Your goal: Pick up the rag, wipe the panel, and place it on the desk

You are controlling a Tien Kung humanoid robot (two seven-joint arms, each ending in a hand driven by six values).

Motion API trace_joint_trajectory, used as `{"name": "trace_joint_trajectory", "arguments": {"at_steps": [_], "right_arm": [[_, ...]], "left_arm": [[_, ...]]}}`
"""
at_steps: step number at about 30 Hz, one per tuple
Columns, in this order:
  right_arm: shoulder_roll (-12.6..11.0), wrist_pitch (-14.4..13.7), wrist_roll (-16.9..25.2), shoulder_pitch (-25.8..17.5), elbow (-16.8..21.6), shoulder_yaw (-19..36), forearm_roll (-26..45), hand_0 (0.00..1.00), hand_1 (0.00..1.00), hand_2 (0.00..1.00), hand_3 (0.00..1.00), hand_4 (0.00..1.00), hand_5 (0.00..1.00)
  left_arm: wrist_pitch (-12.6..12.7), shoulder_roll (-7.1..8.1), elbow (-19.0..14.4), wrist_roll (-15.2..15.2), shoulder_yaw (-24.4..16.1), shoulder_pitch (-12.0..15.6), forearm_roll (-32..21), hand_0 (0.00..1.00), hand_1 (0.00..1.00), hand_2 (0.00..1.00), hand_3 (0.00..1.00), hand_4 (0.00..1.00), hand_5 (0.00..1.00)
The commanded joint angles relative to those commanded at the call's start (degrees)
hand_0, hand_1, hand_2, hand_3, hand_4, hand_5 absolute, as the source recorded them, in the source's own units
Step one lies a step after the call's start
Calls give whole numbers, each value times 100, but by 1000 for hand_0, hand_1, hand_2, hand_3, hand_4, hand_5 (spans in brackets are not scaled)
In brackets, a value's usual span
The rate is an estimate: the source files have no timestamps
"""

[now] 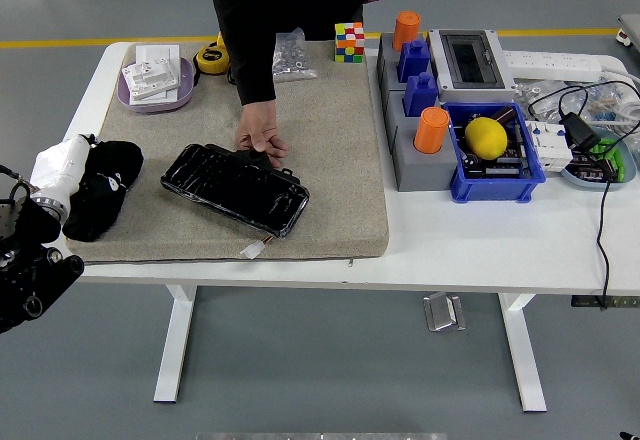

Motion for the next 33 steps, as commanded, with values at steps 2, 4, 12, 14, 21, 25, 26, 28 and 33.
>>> {"name": "trace_joint_trajectory", "arguments": {"at_steps": [2,4,12,14,21,25,26,28,33], "right_arm": [[8,0,2,0,0,9,0,716,592,660,578,986,533],[14,2,1,0,1,10,-2,716,592,660,578,986,533],[20,1,3,0,2,18,-2,716,592,660,578,984,533],[25,3,3,-3,2,20,-5,716,592,660,578,984,533],[27,13,-8,-11,-6,40,-19,716,592,659,578,983,532],[35,13,-11,-18,-7,50,-26,716,592,659,577,982,532],[38,13,-13,-22,-10,52,-29,716,592,659,577,982,532],[41,14,-15,-31,-10,55,-32,716,592,659,577,982,532],[54,8,-14,-56,-18,68,-45,715,591,659,577,981,531]], "left_arm": [[-46,4,-8,17,14,-3,-27,375,560,613,541,498,2],[-113,12,-31,43,17,6,-65,375,560,613,541,498,2],[-149,33,-106,-68,-57,22,-281,458,724,779,622,873,398],[-151,40,-118,-89,-83,32,-307,458,724,779,622,873,398],[-124,56,-183,-159,-198,52,-362,483,744,798,721,911,532],[-136,88,-227,-180,-259,72,-369,499,750,806,732,928,623],[-143,102,-244,-186,-264,79,-385,499,750,806,732,928,623],[-152,126,-275,-200,-267,91,-444,499,750,806,732,928,623],[-181,197,-429,-219,-394,163,-500,513,754,809,735,953,693]]}}
